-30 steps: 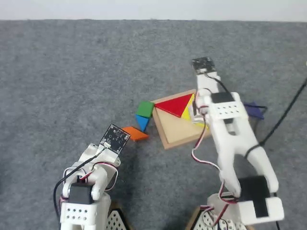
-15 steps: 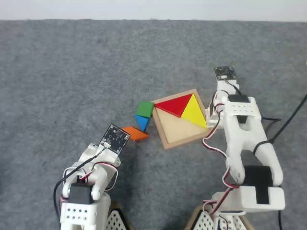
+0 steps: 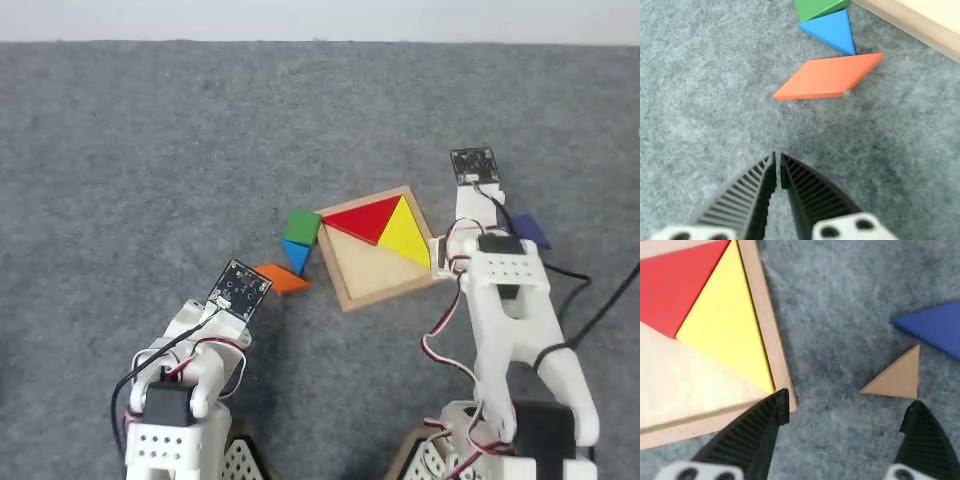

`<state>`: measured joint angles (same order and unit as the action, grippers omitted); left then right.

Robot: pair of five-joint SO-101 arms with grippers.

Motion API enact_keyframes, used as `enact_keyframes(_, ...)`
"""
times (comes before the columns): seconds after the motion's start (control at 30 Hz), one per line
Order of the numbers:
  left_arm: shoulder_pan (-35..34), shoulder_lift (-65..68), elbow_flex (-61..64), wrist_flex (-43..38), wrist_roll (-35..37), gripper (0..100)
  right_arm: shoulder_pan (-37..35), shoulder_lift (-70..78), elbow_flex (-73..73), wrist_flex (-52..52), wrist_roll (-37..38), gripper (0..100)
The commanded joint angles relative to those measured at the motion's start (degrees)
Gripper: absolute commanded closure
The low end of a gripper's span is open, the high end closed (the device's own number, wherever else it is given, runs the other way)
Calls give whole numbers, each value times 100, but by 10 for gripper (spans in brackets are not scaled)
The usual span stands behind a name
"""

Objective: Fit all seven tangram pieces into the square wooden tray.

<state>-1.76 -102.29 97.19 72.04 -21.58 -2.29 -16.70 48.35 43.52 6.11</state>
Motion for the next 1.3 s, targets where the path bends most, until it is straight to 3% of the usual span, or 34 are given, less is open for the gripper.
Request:
enact_keyframes(0.0, -44, -70, -66, 0, -70, 987, -66, -180, -70, -92, 97, 636)
enact_keyframes(0.5, -44, -70, -66, 0, -70, 987, -655, -31, -352, 374, 316, 637)
enact_keyframes(0.83, -114, -70, -66, -18, -70, 987, -2202, -22, -554, 734, 281, 637)
enact_keyframes(1.07, -2479, -44, -84, -905, -70, 987, -3125, -4, -853, 743, 246, 634)
enact_keyframes(1.27, -2708, -26, -374, -536, -123, 918, -3468, 426, -1662, 1138, 0, 634)
